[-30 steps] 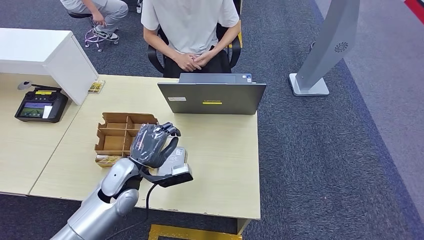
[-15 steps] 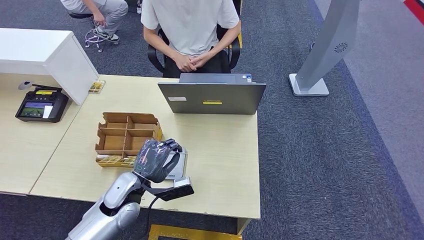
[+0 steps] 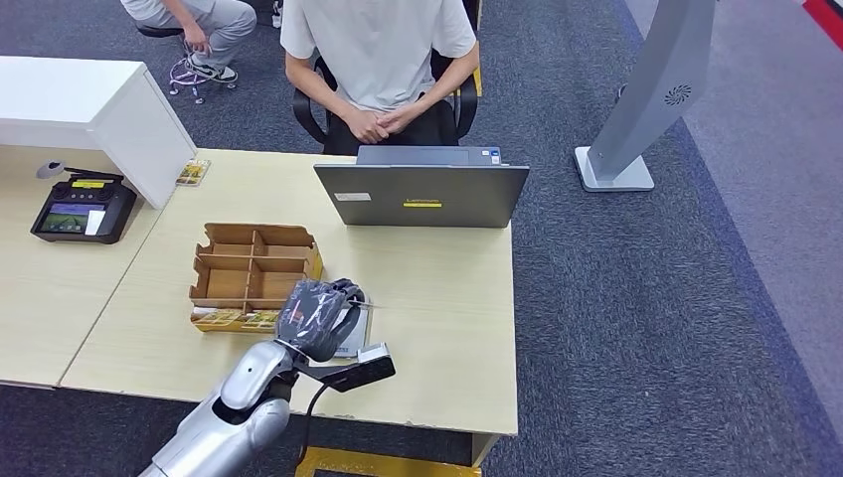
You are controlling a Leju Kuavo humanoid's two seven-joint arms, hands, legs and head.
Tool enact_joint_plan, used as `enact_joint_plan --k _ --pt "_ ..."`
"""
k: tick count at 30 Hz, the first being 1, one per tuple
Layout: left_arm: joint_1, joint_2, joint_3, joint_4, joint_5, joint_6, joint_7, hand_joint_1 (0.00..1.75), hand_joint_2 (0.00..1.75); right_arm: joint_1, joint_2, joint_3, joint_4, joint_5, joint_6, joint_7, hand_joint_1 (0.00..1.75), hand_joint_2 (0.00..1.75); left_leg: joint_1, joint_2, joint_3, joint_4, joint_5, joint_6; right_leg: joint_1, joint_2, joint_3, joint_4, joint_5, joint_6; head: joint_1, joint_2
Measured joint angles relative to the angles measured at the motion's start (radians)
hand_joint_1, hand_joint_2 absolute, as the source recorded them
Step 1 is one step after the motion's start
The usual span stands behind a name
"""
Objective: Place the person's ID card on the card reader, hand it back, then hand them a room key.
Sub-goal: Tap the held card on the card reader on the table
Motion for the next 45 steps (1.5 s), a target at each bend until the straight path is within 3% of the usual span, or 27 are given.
enact_joint_plan --k 12,28,45 --pt "-0.027 -0.025 0.0 0.115 -0.024 0.007 0.016 1.75 1.75 -0.004 0.0 0.0 0.0 0.002 0.002 0.011 0.0 0.0 0.0 0.0 0.0 0.0 0.0 0.0 0.0 0.0 0.0 0.0 0.0 0.0 0.0 0.0" --pt "-0.033 -0.031 0.0 0.143 -0.027 0.008 0.018 1.75 1.75 -0.004 0.0 0.0 0.0 0.003 0.001 0.012 0.0 0.0 0.0 0.0 0.0 0.0 0.0 0.0 0.0 0.0 0.0 0.0 0.0 0.0 0.0 0.0" --pt "-0.038 -0.04 0.026 0.201 -0.083 0.029 0.082 1.75 1.75 -0.003 0.0 0.0 0.0 0.024 -0.004 0.021 0.0 0.0 0.0 0.0 0.0 0.0 0.0 0.0 0.0 0.0 0.0 0.0 0.0 0.0 0.0 0.0"
